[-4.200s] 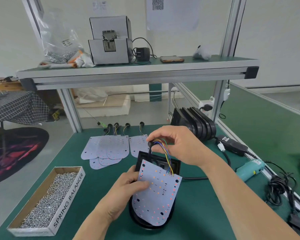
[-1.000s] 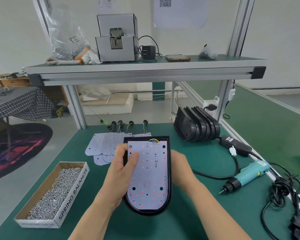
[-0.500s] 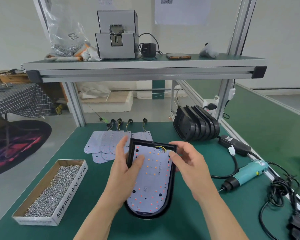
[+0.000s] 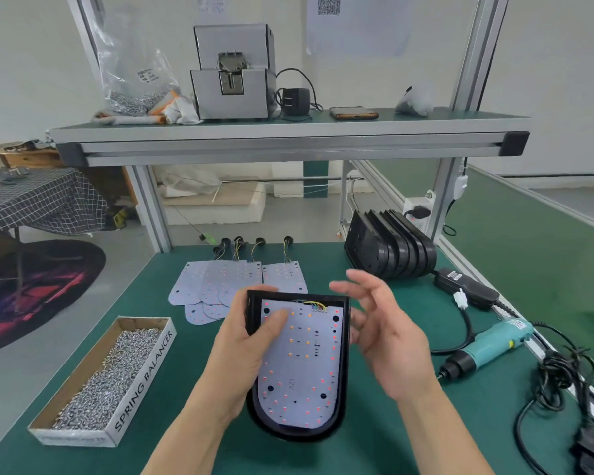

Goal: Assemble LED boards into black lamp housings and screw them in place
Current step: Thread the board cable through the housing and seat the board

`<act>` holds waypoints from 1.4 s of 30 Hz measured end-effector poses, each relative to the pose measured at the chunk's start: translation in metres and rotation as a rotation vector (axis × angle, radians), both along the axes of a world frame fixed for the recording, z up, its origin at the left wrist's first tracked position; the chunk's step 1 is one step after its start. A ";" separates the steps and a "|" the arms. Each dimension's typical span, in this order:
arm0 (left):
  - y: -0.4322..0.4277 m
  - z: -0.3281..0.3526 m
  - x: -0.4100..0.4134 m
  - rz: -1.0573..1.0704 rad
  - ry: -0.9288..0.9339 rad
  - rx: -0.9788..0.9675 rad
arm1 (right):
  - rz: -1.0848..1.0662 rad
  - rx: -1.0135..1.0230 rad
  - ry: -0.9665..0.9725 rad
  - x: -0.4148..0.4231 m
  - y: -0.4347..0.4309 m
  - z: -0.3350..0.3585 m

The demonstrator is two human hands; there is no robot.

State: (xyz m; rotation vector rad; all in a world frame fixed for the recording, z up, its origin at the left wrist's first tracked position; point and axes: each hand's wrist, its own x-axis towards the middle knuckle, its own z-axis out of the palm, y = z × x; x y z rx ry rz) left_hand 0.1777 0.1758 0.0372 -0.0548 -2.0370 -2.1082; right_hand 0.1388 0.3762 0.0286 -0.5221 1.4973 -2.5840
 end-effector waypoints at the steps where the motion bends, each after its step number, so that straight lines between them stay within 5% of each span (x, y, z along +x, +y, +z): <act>1: 0.001 0.001 0.001 -0.034 -0.009 0.041 | 0.066 0.002 -0.033 -0.001 0.000 0.001; 4: 0.009 0.007 0.003 -0.121 -0.036 0.082 | 0.212 0.388 0.039 0.005 -0.013 -0.003; 6: 0.012 0.010 0.003 -0.126 -0.053 0.091 | 0.236 0.474 -0.009 0.011 -0.025 -0.002; 10: 0.007 0.013 0.006 -0.103 -0.045 0.161 | 0.035 0.360 -0.099 -0.001 -0.035 -0.005; 15: 0.005 0.014 0.003 0.039 -0.008 0.126 | -0.002 0.546 -0.042 -0.002 -0.032 -0.006; 20: -0.002 0.014 -0.006 0.118 0.041 0.005 | -0.112 0.217 0.010 0.003 -0.017 -0.010; 24: 0.007 0.009 -0.007 0.097 0.045 -0.056 | -0.270 0.438 0.201 0.009 -0.026 -0.011; 33: -0.003 0.020 -0.016 -0.087 0.020 -0.152 | -0.572 0.522 0.345 0.021 -0.035 -0.018; 37: -0.033 0.027 -0.026 -0.229 0.018 -0.238 | -0.250 0.508 0.399 0.020 -0.019 -0.011; 39: -0.045 0.024 -0.026 -0.306 0.018 -0.209 | -0.103 0.368 0.239 0.016 -0.012 -0.009; 42: -0.055 0.012 -0.025 -0.408 -0.003 -0.115 | -0.106 0.391 0.185 0.011 -0.012 -0.011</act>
